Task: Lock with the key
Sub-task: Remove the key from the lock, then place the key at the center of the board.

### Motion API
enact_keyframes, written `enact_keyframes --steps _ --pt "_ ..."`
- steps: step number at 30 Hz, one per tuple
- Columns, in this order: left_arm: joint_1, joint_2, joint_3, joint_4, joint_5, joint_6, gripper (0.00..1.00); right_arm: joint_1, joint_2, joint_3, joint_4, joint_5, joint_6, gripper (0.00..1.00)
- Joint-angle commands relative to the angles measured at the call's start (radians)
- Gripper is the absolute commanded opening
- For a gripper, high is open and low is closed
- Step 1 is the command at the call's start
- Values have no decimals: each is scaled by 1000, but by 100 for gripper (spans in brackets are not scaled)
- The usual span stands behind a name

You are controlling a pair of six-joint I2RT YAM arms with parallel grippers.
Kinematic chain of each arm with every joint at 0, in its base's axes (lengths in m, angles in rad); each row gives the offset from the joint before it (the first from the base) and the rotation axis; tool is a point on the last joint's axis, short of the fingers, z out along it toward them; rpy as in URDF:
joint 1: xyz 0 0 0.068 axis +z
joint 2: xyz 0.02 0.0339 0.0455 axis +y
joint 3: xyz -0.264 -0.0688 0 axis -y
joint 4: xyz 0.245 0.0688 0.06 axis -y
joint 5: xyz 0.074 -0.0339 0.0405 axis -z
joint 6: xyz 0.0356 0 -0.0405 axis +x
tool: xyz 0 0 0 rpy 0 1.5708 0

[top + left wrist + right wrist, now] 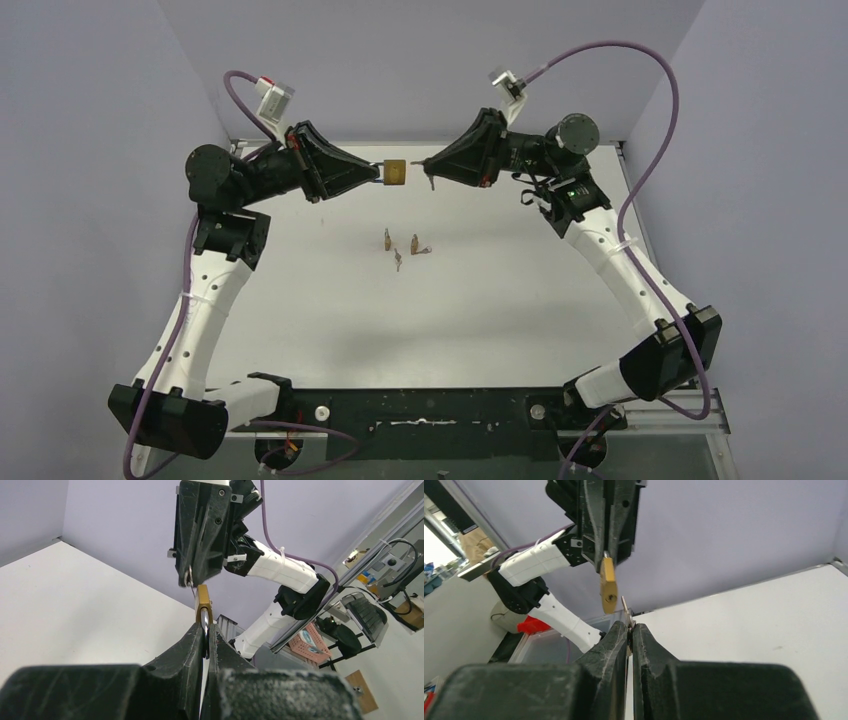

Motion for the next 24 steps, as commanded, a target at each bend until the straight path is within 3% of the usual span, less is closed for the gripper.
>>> enact_keyframes --steps 1,5,7,10,12,14,24 --pt "18 -28 18 5 17 18 0 -119 -77 -72 216 4 128 0" --pt "24 -25 25 2 13 18 0 -200 -151 -209 217 77 132 0" --pt "20 -21 44 -79 -4 55 0 -224 -192 -293 183 128 108 0" --pt "-28 -22 137 -401 -83 256 0 -226 -259 -350 -186 278 -124 0" --pt "-124 -1 256 -745 -269 525 0 -221 -292 -343 -445 420 -268 0" --pt "-230 45 373 -985 -461 668 0 -224 -299 -338 -589 510 -331 0" --pt "-520 284 525 -1223 -1153 673 0 -223 -284 -390 -856 944 -358 0"
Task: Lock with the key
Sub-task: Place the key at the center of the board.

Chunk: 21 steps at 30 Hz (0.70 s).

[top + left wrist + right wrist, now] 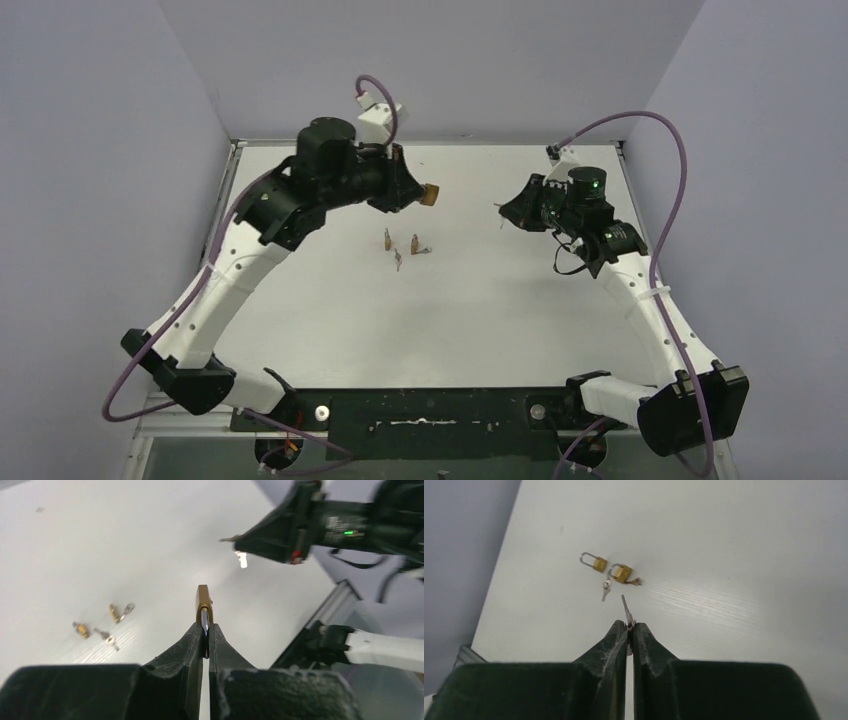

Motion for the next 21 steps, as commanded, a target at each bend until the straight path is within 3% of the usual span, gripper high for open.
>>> enact_keyframes --steps 1,5,14,21 --pt "-119 117 73 -175 -475 50 0 2 -2 -30 -132 280 -32 0" --pt "-193 211 104 -179 -669 22 0 2 14 -58 -150 328 -25 0" --pt "-195 413 173 -145 -627 -82 0 25 108 -124 -62 304 21 0" --pt "-195 557 191 -98 -583 -146 0 126 239 -139 79 346 68 0"
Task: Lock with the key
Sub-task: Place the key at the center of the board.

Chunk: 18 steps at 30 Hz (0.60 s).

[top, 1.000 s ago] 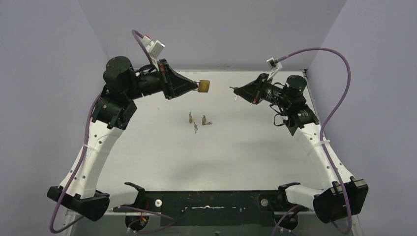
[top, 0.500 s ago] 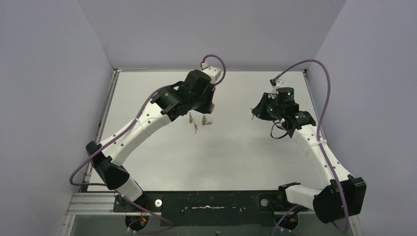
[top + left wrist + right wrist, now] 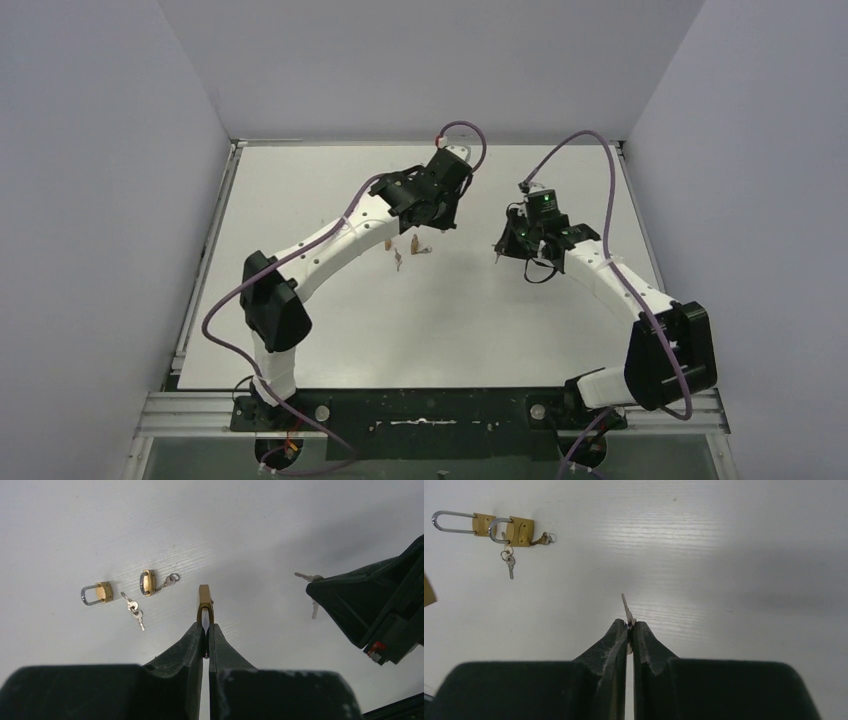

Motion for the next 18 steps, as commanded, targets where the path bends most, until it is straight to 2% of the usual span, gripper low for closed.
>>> enact_keyframes --steps 1,4,14,18 --pt "1 72 47 69 16 -69 0 72 66 9 175 54 33 0" --pt "12 105 35 90 50 -102 0 103 121 18 250 56 36 0" --pt "63 152 -53 206 99 -196 0 93 290 37 423 -15 95 0" --pt "79 172 -80 233 115 -221 0 66 304 -37 607 -42 166 0"
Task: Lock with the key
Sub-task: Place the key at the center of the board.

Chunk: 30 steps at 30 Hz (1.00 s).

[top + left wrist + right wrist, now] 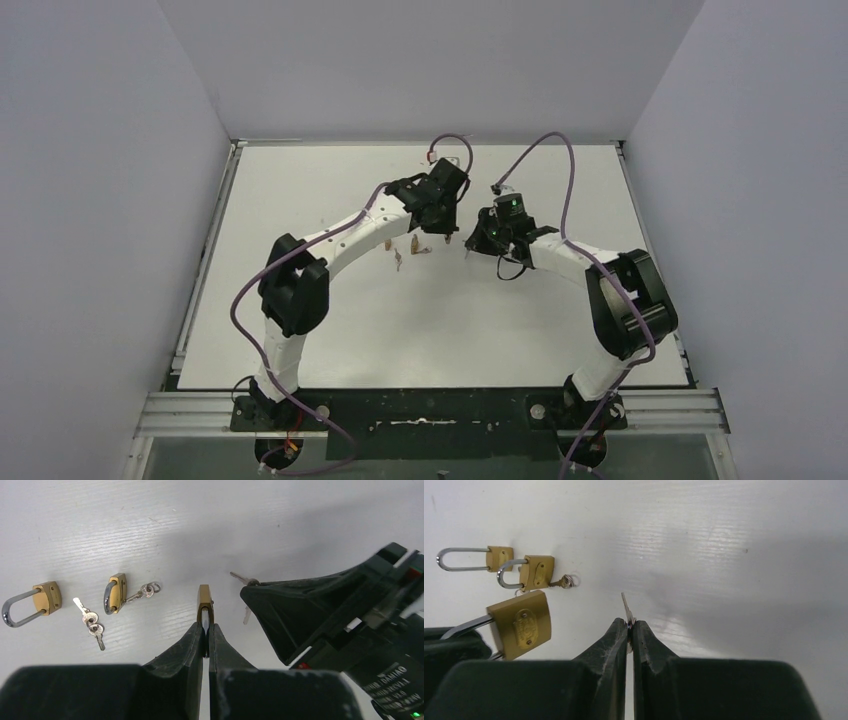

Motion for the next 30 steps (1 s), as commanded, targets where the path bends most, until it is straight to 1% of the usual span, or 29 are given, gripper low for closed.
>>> enact_keyframes --steps 1,3,4,7,11,16,22,25,27,30 --pt "21 23 -10 93 19 -51 0 -35 -14 -72 327 -37 98 0" --pt "23 35 -13 93 20 -54 0 -50 -12 -117 417 -55 130 0" --pt "24 38 -18 96 23 -54 0 -53 -6 -122 430 -58 133 0" --pt "29 41 -32 106 29 -60 0 -55 25 -103 403 -65 116 0" --pt "32 41 -42 115 35 -65 0 -56 53 -109 424 -93 120 0" --pt "35 46 -53 127 49 -82 0 -54 77 -121 453 -136 131 6" --pt "35 69 -39 119 46 -92 0 -64 64 -141 452 -121 123 9" --pt "37 82 -37 121 40 -99 0 -69 55 -141 433 -118 105 14" --pt "37 89 -38 125 38 -105 0 -71 58 -136 423 -129 94 19" --pt "37 104 -36 128 37 -112 0 -73 72 -132 418 -155 86 22"
